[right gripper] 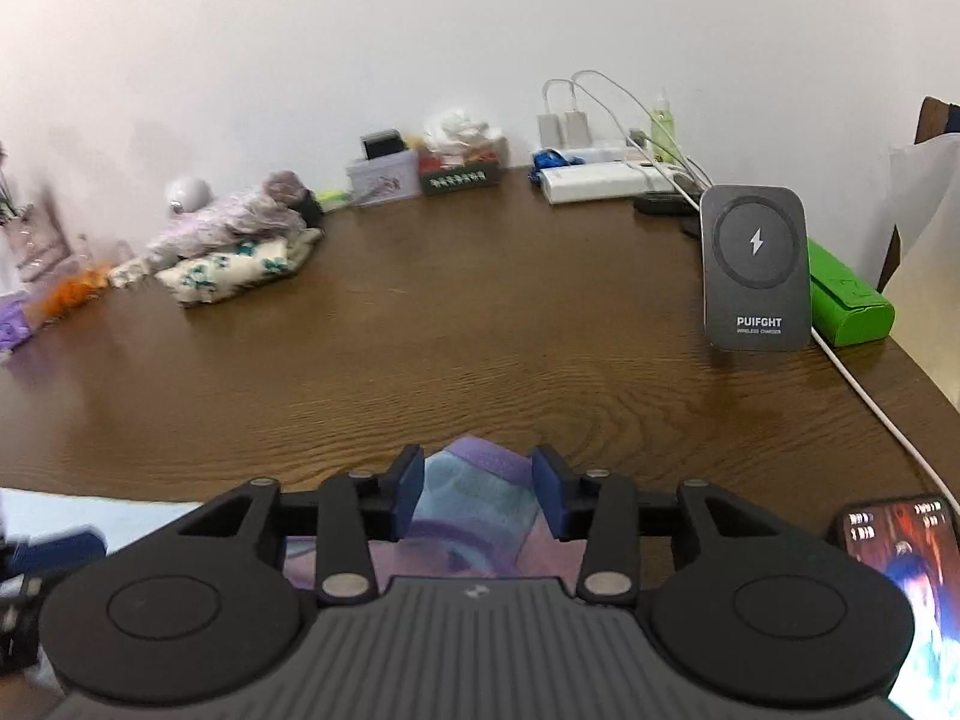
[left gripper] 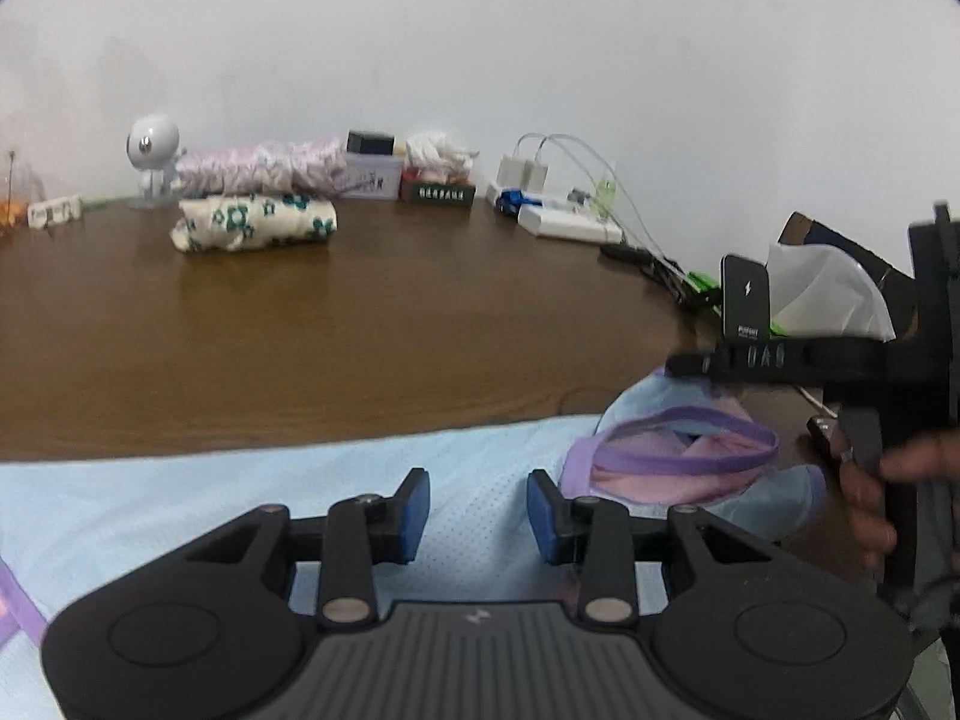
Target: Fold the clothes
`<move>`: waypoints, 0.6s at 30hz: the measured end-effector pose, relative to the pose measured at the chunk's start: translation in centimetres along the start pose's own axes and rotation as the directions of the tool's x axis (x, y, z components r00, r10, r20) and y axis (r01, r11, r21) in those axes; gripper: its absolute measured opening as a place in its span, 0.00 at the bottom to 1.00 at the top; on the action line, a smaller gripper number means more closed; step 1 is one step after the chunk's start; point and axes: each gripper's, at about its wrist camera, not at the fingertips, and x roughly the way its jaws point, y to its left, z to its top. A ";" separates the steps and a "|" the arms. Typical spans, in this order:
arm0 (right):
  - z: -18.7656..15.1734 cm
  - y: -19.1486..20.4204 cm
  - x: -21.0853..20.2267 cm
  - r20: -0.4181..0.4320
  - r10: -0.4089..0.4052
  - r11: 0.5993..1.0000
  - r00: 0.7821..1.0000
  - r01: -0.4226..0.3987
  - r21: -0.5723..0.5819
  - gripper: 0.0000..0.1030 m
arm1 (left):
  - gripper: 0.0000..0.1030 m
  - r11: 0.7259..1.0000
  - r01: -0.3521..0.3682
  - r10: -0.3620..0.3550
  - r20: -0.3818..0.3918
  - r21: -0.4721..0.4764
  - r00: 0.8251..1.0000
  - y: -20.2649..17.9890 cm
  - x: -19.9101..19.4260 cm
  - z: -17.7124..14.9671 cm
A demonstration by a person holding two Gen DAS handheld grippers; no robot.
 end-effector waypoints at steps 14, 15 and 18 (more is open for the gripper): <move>-1.6 -1.6 -1.7 -0.093 -0.010 0.998 0.996 0.005 -0.063 0.03 | 0.33 0.998 0.014 -0.013 -0.031 0.058 0.999 -0.2 0.4 -1.3; -2.0 -1.9 -1.6 -0.094 -0.014 0.998 0.996 0.008 -0.060 0.04 | 0.33 0.998 0.015 -0.013 -0.031 0.053 0.999 -0.2 0.4 -1.3; -2.6 -1.8 -2.7 -0.052 -0.044 0.997 0.998 0.041 -0.058 0.24 | 0.34 0.999 0.017 -0.016 -0.035 0.035 0.999 -0.1 0.2 -1.1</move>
